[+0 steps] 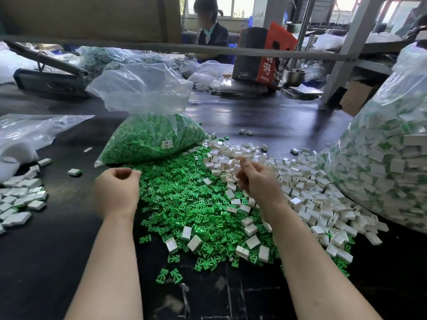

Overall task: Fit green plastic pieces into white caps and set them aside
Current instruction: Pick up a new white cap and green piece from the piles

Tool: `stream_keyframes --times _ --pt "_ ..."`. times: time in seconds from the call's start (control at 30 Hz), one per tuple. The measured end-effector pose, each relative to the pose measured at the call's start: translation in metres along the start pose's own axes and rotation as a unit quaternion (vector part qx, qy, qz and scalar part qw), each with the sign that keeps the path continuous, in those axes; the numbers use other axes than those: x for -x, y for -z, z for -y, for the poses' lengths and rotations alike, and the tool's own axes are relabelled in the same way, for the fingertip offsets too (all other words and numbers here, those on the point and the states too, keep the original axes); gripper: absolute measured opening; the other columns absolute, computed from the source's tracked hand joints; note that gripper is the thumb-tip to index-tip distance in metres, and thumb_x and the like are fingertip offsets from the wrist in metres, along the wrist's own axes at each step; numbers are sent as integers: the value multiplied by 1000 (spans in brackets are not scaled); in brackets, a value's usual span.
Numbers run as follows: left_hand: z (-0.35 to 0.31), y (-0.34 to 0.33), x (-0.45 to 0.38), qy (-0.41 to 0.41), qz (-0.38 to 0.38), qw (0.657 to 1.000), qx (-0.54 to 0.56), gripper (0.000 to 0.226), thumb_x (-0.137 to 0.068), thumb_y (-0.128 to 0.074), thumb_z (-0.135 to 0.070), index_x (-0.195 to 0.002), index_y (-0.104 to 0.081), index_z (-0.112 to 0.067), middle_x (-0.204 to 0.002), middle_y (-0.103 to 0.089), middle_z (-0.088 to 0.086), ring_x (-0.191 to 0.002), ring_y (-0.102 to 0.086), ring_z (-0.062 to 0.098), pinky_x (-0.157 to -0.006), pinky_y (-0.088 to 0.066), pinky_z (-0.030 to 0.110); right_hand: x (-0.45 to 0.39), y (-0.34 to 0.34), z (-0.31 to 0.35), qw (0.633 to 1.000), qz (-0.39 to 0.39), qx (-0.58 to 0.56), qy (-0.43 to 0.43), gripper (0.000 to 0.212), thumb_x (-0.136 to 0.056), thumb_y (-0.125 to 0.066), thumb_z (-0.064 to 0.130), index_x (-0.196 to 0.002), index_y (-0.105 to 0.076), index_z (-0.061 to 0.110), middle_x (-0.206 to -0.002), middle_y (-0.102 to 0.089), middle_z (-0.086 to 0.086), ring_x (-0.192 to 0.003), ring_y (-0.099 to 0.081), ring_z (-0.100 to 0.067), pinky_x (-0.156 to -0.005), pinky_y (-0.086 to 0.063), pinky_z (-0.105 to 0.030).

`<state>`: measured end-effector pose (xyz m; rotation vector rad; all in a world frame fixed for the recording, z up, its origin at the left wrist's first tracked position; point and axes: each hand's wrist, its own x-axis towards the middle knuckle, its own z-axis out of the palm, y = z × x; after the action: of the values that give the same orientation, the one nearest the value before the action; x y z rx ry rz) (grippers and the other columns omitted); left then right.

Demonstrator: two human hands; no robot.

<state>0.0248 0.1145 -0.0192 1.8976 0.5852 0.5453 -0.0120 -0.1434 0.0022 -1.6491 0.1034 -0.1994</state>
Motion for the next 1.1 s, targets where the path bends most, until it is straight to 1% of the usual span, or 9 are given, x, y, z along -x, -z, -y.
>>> stream_keyframes --times 0.17,0.27,0.33,0.4,0.5,0.67,0.83,1.03,1.1 --pt "5 10 -4 44 -57 983 -171 18 -85 -69 -39 -95 -69 -24 -106 -70 8 -105 -60 36 -95 -45 47 -4 11 -5 991 -56 116 29 27 -100 -54 26 -77 -63 15 -63 -58 0 -43 -45 0 -47 -37 -17" --pt "3 12 -1 48 -72 970 -229 17 -89 -65 -31 -104 -68 -24 -120 -63 14 -119 -50 40 -98 -35 45 -7 15 -7 972 -41 225 59 16 -94 -64 23 -78 -62 20 -71 -62 2 -59 -55 -10 -57 -47 -26" --pt "0 12 3 35 -75 960 -268 22 -89 -63 -25 -110 -67 -22 -125 -59 16 -121 -46 40 -99 -33 45 -8 15 -7 949 -20 306 79 13 -90 -69 22 -80 -63 28 -77 -65 8 -66 -60 -8 -63 -54 -26" --pt "-4 10 6 8 -72 957 -282 29 -86 -64 -20 -115 -65 -18 -127 -56 19 -122 -45 41 -100 -32 47 -6 10 -9 921 4 378 95 11 -90 -70 24 -86 -68 33 -81 -66 14 -67 -60 -4 -65 -53 -23" --pt "-14 3 10 -70 -57 971 -220 27 -85 -67 -17 -112 -67 -16 -118 -62 18 -114 -51 41 -98 -39 48 -4 2 -13 882 11 459 108 10 -92 -66 30 -100 -72 33 -96 -69 10 -87 -59 -9 -77 -47 -23" --pt "-37 -22 36 -175 75 981 -29 14 -89 -68 -15 -103 -68 -14 -97 -68 3 -87 -64 22 -74 -53 36 -5 0 -16 853 -5 507 123 16 -93 -63 25 -109 -67 27 -106 -68 3 -99 -56 -14 -89 -49 -29" --pt "-50 -49 60 -201 234 951 9 7 -89 -68 -15 -95 -69 -19 -80 -65 -9 -72 -62 4 -54 -47 14 -5 -1 -18 840 -39 523 142 20 -92 -65 25 -112 -67 20 -107 -66 1 -102 -58 -18 -92 -52 -33" --pt "-50 -66 77 -186 345 920 -17 8 -90 -67 -15 -91 -69 -23 -80 -67 -6 -72 -63 8 -55 -48 14 -4 -3 -17 802 -38 562 199 17 -91 -62 31 -102 -67 19 -101 -67 3 -96 -54 -16 -85 -45 -27" --pt "-49 -68 80 -187 362 913 -33 8 -91 -67 -15 -92 -70 -22 -81 -68 -5 -75 -64 11 -62 -53 19 -4 -5 -18 801 -33 564 200 16 -92 -60 29 -104 -65 20 -102 -68 3 -96 -54 -16 -85 -43 -28"
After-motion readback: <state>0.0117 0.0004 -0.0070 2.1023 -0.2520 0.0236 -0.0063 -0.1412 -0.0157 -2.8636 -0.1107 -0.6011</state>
